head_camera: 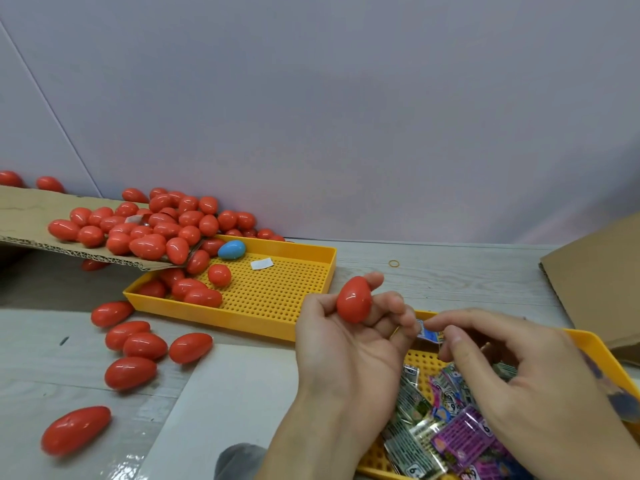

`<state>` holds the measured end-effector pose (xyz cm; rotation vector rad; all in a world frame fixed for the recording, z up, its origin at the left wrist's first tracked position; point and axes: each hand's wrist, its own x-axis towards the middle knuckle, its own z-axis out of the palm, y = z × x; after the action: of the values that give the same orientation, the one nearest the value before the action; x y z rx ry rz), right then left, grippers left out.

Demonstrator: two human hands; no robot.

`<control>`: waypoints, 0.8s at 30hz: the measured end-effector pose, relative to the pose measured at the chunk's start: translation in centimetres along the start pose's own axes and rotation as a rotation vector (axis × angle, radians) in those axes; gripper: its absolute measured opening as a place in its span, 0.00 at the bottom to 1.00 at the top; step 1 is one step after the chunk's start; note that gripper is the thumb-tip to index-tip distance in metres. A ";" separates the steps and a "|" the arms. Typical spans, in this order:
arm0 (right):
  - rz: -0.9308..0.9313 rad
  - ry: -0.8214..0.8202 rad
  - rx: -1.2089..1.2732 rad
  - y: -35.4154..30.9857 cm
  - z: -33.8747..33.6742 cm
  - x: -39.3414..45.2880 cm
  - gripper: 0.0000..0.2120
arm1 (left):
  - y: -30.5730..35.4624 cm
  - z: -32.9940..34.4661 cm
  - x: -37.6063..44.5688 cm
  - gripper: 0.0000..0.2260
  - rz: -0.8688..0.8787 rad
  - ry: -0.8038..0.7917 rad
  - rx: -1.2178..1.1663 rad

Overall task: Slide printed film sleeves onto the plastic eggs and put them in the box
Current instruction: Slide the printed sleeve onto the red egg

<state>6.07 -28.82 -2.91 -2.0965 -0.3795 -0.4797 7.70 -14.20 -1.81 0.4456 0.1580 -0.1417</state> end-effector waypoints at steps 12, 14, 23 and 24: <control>0.026 -0.151 -0.124 -0.5 0.3 -0.3 0.05 | -0.3 0.3 0.2 0.03 0.303 0.089 0.233; 0.021 -0.232 -0.189 -0.5 0.5 -0.3 0.04 | -0.5 0.2 0.3 0.03 0.387 0.093 0.322; 0.074 -0.440 -0.247 0.4 0.7 -0.1 0.08 | -1.1 -0.1 0.6 0.06 0.457 0.110 0.554; 0.070 -0.438 -0.245 0.5 0.6 -0.1 0.07 | -1.2 -0.1 0.6 0.06 0.456 0.106 0.564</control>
<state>6.30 -28.55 -3.62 -2.4440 -0.5156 -0.0179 8.11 -15.27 -2.52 1.0389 0.1153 0.2954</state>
